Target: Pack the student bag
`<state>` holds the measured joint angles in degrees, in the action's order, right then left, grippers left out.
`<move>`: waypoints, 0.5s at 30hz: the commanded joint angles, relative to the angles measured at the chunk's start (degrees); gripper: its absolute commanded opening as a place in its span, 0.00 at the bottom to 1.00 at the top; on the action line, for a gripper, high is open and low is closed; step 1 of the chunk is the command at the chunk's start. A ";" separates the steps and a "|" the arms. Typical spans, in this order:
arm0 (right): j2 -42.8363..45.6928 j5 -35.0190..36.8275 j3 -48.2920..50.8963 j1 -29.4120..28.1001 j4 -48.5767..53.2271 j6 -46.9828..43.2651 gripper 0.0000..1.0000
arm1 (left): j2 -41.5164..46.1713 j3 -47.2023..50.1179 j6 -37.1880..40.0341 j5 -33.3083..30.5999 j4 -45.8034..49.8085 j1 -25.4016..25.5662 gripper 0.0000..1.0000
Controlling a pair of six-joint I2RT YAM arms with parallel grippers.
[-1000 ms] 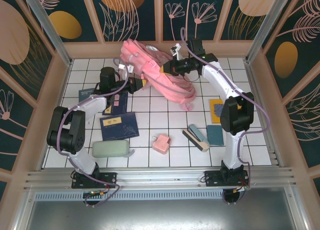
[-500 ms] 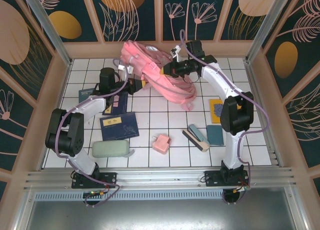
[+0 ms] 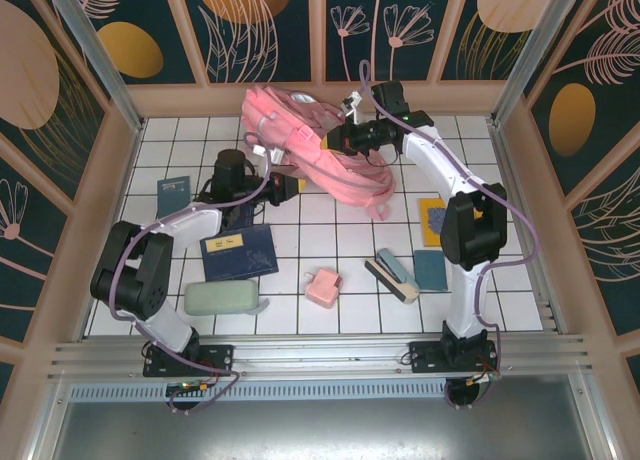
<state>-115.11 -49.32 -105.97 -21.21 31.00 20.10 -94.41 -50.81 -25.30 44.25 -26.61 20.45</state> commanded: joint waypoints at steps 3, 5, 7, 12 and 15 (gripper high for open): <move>2.79 0.58 1.06 0.22 -3.59 0.54 0.00 | 6.63 2.83 -1.30 -6.70 -0.13 0.07 0.22; 3.86 0.41 1.55 0.23 -3.58 0.32 0.00 | 8.97 3.63 -1.26 -9.18 1.27 -1.20 0.45; 4.92 -0.29 2.36 0.26 -3.61 0.29 0.00 | 10.33 4.00 -2.71 -9.42 1.10 -4.00 0.54; 5.95 -3.08 1.92 0.41 -2.42 0.56 0.00 | 7.46 -2.84 -0.24 -5.50 9.50 -8.48 0.68; 6.42 -3.91 1.32 0.55 -2.28 0.83 0.00 | 3.98 -8.08 3.26 -3.87 14.23 -8.63 0.72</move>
<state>-114.37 -49.17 -103.33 -21.19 30.59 20.08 -87.74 -54.39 -25.93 38.26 -18.70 11.60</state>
